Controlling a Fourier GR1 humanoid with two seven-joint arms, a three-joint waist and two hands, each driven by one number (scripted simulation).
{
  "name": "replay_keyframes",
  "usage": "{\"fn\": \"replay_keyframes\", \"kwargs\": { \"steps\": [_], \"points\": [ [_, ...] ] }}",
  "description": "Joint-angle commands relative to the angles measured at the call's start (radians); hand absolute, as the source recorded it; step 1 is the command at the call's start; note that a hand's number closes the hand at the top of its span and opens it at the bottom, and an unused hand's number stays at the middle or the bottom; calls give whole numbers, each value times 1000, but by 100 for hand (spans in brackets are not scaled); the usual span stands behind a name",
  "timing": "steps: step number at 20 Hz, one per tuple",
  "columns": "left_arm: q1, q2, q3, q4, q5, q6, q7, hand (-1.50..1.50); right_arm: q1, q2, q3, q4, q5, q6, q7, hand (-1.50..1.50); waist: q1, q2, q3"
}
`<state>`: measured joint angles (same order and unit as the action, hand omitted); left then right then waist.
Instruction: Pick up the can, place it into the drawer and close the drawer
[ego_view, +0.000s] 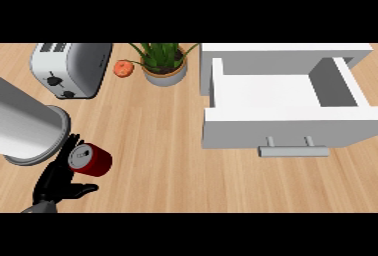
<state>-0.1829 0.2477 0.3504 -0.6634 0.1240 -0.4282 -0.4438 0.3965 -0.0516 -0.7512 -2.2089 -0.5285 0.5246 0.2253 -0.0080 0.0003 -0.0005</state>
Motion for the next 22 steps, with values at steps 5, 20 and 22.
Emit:
{"fn": "replay_keyframes", "kwargs": {
  "steps": [5,20,22],
  "points": [
    [-128,4,28,200,37,-17,-62,-150,29,50,42,-74,17,-15,22,-150,-6,1,-1],
    [-105,-103,-49,-180,163,-58,175,150,21,51,18,-36,9,11,12,-150,12,-4,2],
    [-80,-182,-66,-204,132,39,101,150,18,14,-75,25,-71,42,14,-150,9,-4,1]
  ]
}}
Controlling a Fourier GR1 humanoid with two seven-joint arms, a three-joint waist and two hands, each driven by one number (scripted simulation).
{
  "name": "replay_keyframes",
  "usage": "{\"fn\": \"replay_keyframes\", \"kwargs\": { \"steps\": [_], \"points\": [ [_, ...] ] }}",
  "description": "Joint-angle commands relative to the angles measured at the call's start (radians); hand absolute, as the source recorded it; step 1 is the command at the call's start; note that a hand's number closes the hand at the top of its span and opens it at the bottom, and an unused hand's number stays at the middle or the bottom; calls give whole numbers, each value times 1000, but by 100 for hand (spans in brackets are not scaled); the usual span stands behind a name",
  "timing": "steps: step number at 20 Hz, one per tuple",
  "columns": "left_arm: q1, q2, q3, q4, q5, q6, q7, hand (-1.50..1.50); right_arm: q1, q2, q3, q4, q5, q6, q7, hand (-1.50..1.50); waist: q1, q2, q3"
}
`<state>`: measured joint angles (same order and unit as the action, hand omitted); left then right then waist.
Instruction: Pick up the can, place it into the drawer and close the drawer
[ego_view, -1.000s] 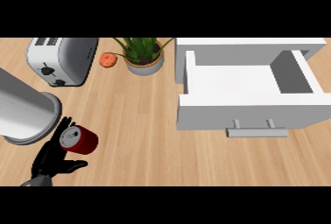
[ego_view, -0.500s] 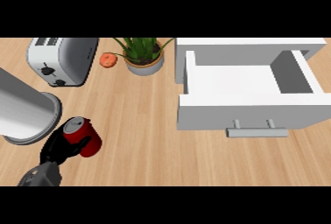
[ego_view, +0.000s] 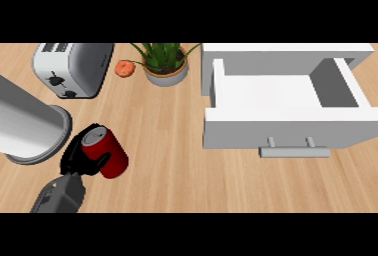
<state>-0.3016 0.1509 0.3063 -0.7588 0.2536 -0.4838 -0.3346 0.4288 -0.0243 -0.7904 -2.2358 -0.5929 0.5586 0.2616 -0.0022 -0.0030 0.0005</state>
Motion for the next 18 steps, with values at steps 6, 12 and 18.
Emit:
{"fn": "replay_keyframes", "kwargs": {
  "steps": [6,12,18],
  "points": [
    [1,-148,-83,-239,74,332,43,150,61,23,-7,0,-30,28,-39,-150,-5,-2,0],
    [-1,-143,-160,-450,63,433,158,150,-17,-27,11,43,28,-20,-34,-150,4,0,0],
    [-19,-117,-241,-625,45,537,292,150,66,24,118,-54,73,-58,-58,-150,0,0,0]
  ]
}}
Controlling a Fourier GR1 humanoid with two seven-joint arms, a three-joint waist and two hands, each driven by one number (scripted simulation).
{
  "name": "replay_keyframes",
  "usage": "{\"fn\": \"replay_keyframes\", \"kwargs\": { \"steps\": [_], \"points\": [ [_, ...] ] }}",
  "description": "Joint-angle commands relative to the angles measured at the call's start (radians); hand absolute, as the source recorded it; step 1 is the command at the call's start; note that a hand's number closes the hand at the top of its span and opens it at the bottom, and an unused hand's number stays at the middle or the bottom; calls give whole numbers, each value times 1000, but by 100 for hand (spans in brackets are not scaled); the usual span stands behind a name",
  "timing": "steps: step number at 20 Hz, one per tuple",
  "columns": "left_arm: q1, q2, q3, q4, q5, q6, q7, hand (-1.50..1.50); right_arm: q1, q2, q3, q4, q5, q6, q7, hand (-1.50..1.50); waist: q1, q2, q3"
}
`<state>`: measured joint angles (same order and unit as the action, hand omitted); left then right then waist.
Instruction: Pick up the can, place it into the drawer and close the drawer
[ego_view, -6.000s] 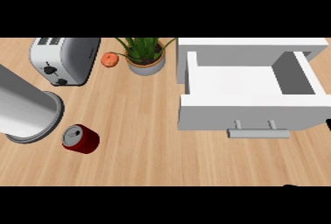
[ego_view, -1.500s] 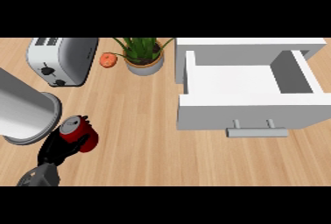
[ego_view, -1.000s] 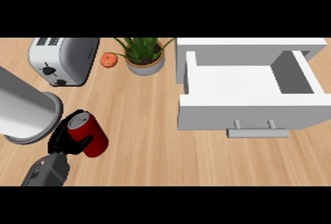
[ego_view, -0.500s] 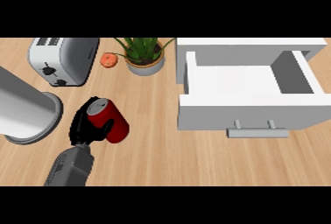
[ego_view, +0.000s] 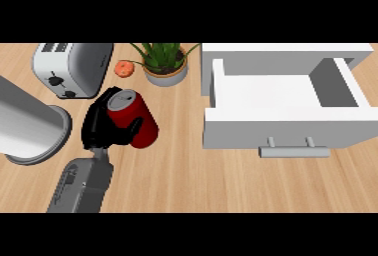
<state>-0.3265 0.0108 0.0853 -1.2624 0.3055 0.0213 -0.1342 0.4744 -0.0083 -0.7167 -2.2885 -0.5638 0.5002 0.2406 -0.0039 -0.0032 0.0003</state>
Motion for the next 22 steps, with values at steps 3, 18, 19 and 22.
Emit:
{"fn": "replay_keyframes", "kwargs": {
  "steps": [3,18,19,22],
  "points": [
    [-106,-10,-59,-150,-32,149,177,150,36,8,40,-62,-8,-47,12,-150,-6,0,0],
    [-409,-11,-134,-65,-96,361,323,150,35,-8,-2,-24,-26,-5,8,-150,-11,3,0],
    [-494,-11,-146,-17,-85,405,324,150,-20,8,56,-23,37,-43,-4,-150,-12,5,0],
    [-530,-11,-218,-21,-74,473,363,150,-21,-11,22,21,7,-30,1,-150,-12,3,0]
  ]
}}
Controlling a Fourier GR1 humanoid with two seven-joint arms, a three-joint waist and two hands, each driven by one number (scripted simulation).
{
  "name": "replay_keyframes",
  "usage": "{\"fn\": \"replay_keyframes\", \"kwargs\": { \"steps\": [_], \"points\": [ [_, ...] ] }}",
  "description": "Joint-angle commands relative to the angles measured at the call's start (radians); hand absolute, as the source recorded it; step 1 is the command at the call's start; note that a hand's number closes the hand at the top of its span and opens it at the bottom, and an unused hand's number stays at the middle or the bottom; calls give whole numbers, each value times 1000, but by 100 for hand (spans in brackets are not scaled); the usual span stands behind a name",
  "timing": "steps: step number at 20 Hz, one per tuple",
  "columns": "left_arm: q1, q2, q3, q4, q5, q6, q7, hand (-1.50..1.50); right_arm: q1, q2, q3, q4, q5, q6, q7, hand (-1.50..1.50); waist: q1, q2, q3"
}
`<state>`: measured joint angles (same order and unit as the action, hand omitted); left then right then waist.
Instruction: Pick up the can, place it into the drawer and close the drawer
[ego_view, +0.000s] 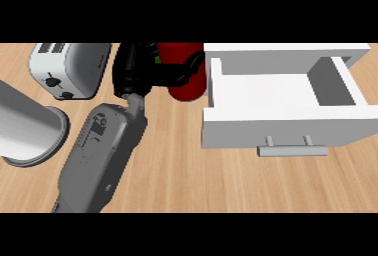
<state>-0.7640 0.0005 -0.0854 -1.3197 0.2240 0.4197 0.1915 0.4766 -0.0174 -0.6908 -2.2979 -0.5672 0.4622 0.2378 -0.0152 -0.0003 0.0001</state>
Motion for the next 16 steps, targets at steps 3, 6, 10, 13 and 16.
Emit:
{"fn": "replay_keyframes", "kwargs": {
  "steps": [3,6,10,13,16],
  "points": [
    [-170,0,-25,117,30,88,3,150,-64,-77,-23,33,-43,-25,56,-150,-1,2,0],
    [-270,-1,-32,221,59,114,-12,150,-76,-23,39,39,59,-17,-7,-150,-7,4,0],
    [-319,-1,-99,286,128,190,-58,150,-55,-37,-8,71,10,6,-14,-150,-12,3,0],
    [-427,-1,-43,407,143,136,-55,150,-83,-49,20,26,-1,-35,36,-150,-13,5,0],
    [-511,-1,-74,489,180,186,-66,150,-109,-34,29,68,54,-17,-1,-150,-18,7,1]
  ]
}}
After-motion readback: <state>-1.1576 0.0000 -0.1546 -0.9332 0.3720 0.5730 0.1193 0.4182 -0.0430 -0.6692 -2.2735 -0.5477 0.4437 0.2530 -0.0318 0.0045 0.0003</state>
